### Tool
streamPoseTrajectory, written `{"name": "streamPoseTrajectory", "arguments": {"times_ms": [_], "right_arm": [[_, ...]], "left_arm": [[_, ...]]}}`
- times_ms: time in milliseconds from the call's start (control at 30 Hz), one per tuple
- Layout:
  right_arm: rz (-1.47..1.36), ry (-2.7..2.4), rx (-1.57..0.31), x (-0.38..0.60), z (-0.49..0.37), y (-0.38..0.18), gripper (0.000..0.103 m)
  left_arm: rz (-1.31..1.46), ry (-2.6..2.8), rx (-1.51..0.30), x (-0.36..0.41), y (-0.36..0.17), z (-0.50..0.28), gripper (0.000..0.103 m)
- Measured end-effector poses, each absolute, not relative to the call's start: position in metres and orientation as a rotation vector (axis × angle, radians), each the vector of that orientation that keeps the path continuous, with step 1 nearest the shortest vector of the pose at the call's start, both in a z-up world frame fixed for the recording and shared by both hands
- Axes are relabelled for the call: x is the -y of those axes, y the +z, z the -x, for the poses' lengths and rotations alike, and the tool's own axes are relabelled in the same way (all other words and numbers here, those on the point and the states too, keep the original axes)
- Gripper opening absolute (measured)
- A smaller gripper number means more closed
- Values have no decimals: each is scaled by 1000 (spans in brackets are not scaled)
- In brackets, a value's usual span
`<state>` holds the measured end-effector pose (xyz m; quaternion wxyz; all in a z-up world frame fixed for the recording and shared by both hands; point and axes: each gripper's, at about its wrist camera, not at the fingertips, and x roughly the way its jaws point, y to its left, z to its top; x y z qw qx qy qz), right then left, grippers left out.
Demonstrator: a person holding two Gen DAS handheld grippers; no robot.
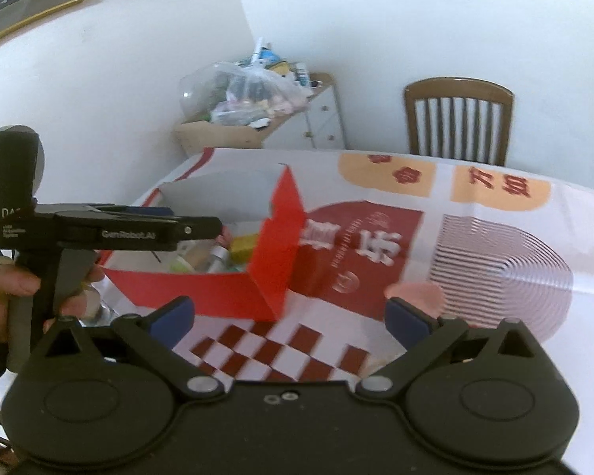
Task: Organize rigid objects
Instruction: 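Withdraw both tools from the box toward the remaining table items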
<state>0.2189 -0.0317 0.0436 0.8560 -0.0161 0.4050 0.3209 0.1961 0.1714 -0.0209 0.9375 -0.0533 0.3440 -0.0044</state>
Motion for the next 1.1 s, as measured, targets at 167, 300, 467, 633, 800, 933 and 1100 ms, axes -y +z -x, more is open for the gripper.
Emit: {"name": "streamPoseTrajectory", "arguments": {"times_ms": [167,300,467,633,800,933,1100], "right_arm": [[36,637,-859,62,-208,36,103],[49,594,-870,88,-203,27,103],[43,531,-895,115,-205,17,103],[56,482,-910,135,-216,5,102],[94,444,-921,142,-242,-12,102],[106,431,-931,140,-267,-30,101],[93,434,-965,126,-295,-57,99]], "left_arm": [[116,-81,-699,-143,-34,-194,84],[123,-127,-714,-119,-52,-191,84],[113,-175,-743,-89,-78,-192,84],[92,-223,-776,-63,-104,-197,84],[51,-238,-801,-38,-127,-204,84],[31,-239,-815,-22,-145,-211,84],[15,-231,-820,-9,-161,-217,84]]}}
